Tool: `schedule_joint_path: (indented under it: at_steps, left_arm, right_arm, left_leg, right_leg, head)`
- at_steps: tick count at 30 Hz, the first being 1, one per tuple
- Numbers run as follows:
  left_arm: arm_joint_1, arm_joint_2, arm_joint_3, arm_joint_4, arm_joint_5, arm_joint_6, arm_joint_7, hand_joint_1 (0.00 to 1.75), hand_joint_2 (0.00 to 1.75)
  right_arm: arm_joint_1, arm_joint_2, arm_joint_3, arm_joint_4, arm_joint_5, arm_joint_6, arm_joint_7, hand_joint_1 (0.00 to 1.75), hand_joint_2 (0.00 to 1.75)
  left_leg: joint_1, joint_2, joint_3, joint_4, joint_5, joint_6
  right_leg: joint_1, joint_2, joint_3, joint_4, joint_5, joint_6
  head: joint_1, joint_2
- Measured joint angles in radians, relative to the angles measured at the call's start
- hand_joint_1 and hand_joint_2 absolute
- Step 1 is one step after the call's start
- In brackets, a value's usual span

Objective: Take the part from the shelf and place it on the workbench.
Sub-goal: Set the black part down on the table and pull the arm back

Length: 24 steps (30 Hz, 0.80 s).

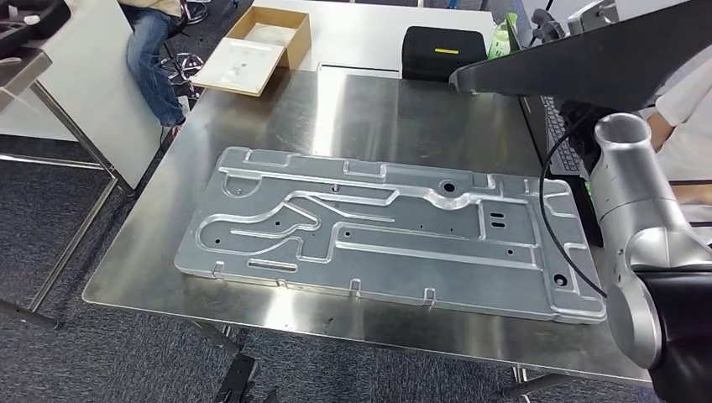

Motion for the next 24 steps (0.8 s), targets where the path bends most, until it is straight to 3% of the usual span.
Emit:
schedule_joint_path:
  at_steps: [2, 4, 5, 6, 7, 10, 12, 14, 16, 17, 19, 21, 22, 24]
  left_arm:
    - [-0.003, -0.002, 0.0, 0.0, 0.0, 0.0, 0.0, 0.0, 1.75]
    - [-0.004, -0.002, 0.0, 0.0, 0.0, 0.0, 0.0, 0.0, 1.75]
    - [-0.003, -0.002, 0.001, 0.0, 0.0, 0.0, 0.0, 0.0, 1.75]
    - [-0.003, -0.002, 0.001, 0.0, 0.0, 0.0, 0.0, 0.0, 1.75]
    - [-0.002, -0.002, 0.002, 0.0, 0.0, 0.0, 0.0, 0.0, 1.75]
    - [-0.003, -0.003, 0.004, 0.0, 0.0, 0.0, 0.0, 0.0, 1.75]
    - [-0.004, -0.003, 0.005, 0.0, 0.0, 0.0, 0.0, 0.0, 1.75]
    - [-0.004, -0.003, 0.007, 0.0, 0.0, 0.0, -0.001, 0.0, 1.75]
    - [-0.004, -0.002, 0.007, 0.0, 0.0, 0.001, -0.001, 0.0, 1.75]
    - [-0.005, -0.002, 0.008, 0.0, 0.001, 0.002, -0.002, 0.0, 1.75]
    - [-0.004, -0.002, 0.01, 0.0, 0.002, 0.003, -0.004, 0.0, 1.75]
    - [-0.001, -0.002, 0.013, 0.0, 0.002, 0.003, -0.006, 0.0, 1.75]
    - [0.001, -0.002, 0.014, 0.0, 0.002, 0.002, -0.006, 0.0, 1.75]
    - [0.0, -0.002, 0.015, 0.0, 0.002, -0.001, -0.008, 0.0, 1.75]
  right_arm:
    - [0.001, 0.001, -0.004, -0.002, 0.001, -0.012, -0.003, 0.0, 0.0]
    - [0.005, 0.002, -0.005, -0.002, 0.003, -0.025, -0.006, 0.0, 0.0]
    - [0.009, 0.002, -0.005, -0.002, 0.003, -0.03, -0.007, 0.0, 0.0]
    - [0.013, 0.003, -0.005, -0.002, 0.003, -0.034, -0.008, 0.0, 0.0]
    - [0.016, 0.003, -0.004, -0.003, 0.001, -0.037, -0.008, 0.0, 0.0]
    - [0.016, 0.004, -0.004, -0.011, -0.008, -0.04, -0.009, 0.0, 0.0]
    - [0.015, 0.005, -0.003, -0.016, -0.011, -0.041, -0.009, 0.0, 0.0]
    - [0.016, 0.005, -0.003, -0.016, -0.011, -0.043, -0.009, 0.0, 0.0]
    - [0.017, 0.006, 0.0, -0.02, 0.024, -0.069, -0.015, 0.0, 0.0]
    - [0.015, 0.006, 0.009, -0.023, 0.074, -0.1, -0.019, 0.0, 0.0]
    - [0.007, 0.005, 0.05, -0.031, 0.243, -0.177, -0.02, 0.0, 0.0]
    - [-0.005, 0.004, 0.113, -0.032, 0.396, -0.179, 0.014, 0.0, 0.0]
    - [-0.012, 0.004, 0.138, -0.027, 0.415, -0.128, 0.049, 0.0, 0.0]
    - [-0.031, 0.005, 0.168, -0.012, 0.364, 0.006, 0.121, 0.0, 0.0]
  left_leg:
    - [0.005, 0.001, 0.006, -0.014, 0.009, 0.012]
    - [0.003, 0.001, 0.005, -0.014, 0.011, 0.016]
    - [0.003, 0.001, 0.005, -0.013, 0.01, 0.016]
    - [0.003, 0.0, 0.005, -0.012, 0.009, 0.016]
    - [0.003, 0.0, 0.005, -0.009, 0.008, 0.015]
    - [0.002, -0.001, 0.002, 0.008, -0.005, 0.006]
    - [-0.001, -0.001, -0.003, 0.015, -0.009, -0.003]
    - [-0.004, -0.002, -0.005, 0.015, -0.009, -0.01]
    - [-0.004, -0.001, -0.013, 0.038, -0.029, -0.02]
    - [-0.004, -0.001, -0.03, 0.077, -0.054, -0.026]
    - [0.001, 0.0, -0.087, 0.206, -0.118, -0.034]
    - [0.004, 0.0, -0.135, 0.307, -0.145, -0.037]
    - [0.005, 0.0, -0.134, 0.302, -0.13, -0.036]
    - [0.005, 0.0, -0.082, 0.186, -0.059, -0.028]
  right_leg:
    - [-0.001, 0.0, -0.024, 0.058, -0.039, 0.006]
    - [-0.003, -0.001, -0.082, 0.183, -0.1, 0.01]
    - [-0.004, -0.001, -0.11, 0.239, -0.118, 0.013]
    - [-0.005, -0.001, -0.124, 0.264, -0.118, 0.015]
    - [-0.006, -0.002, -0.12, 0.252, -0.099, 0.016]
    - [-0.008, -0.003, -0.03, 0.068, -0.01, 0.015]
    - [-0.003, -0.001, -0.002, 0.009, 0.0, 0.009]
    - [-0.003, 0.002, -0.004, 0.008, 0.0, -0.001]
    - [-0.009, 0.001, -0.003, 0.005, 0.003, -0.013]
    - [-0.011, -0.001, -0.001, 0.003, 0.004, -0.018]
    - [-0.011, -0.002, -0.001, 0.003, 0.004, -0.025]
    - [-0.009, -0.001, 0.0, 0.003, 0.003, -0.026]
    - [-0.008, 0.0, 0.001, 0.003, 0.003, -0.026]
    - [-0.006, 0.002, 0.003, 0.004, 0.003, -0.026]
  head:
    - [0.001, 0.0]
    - [0.001, 0.0]
    - [0.001, 0.0]
    - [0.001, 0.0]
    - [0.001, 0.0]
    - [0.001, 0.0]
    - [0.001, 0.0]
    - [0.001, 0.0]
    - [0.0, 0.0]
    - [0.0, 0.0]
    - [-0.001, 0.0]
    - [-0.001, 0.0]
    - [-0.001, 0.0]
    - [-0.001, 0.0]
